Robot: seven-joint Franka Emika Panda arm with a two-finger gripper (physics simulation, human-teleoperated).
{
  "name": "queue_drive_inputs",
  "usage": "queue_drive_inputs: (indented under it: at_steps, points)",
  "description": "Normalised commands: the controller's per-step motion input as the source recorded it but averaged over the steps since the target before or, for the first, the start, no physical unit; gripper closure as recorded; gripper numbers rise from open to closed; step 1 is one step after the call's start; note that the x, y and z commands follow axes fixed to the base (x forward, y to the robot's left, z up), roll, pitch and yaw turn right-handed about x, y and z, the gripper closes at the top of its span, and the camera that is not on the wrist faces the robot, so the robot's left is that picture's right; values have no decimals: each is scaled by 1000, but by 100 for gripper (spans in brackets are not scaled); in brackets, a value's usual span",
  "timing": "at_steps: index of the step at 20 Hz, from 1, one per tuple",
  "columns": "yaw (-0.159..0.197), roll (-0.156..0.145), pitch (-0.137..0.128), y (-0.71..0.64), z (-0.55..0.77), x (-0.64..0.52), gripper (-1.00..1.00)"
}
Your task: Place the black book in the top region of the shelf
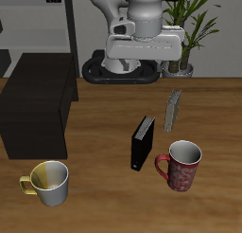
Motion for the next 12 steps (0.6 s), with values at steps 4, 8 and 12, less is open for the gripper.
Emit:
queue_drive_inputs:
  at_steps: [4, 8, 12]
  points:
    - [-6, -9, -33, 155, -94, 298, -100]
    - [-8, 60, -39, 119, -233, 216, -100]
    - [-14, -16, 31, -4, -292, 230, -100]
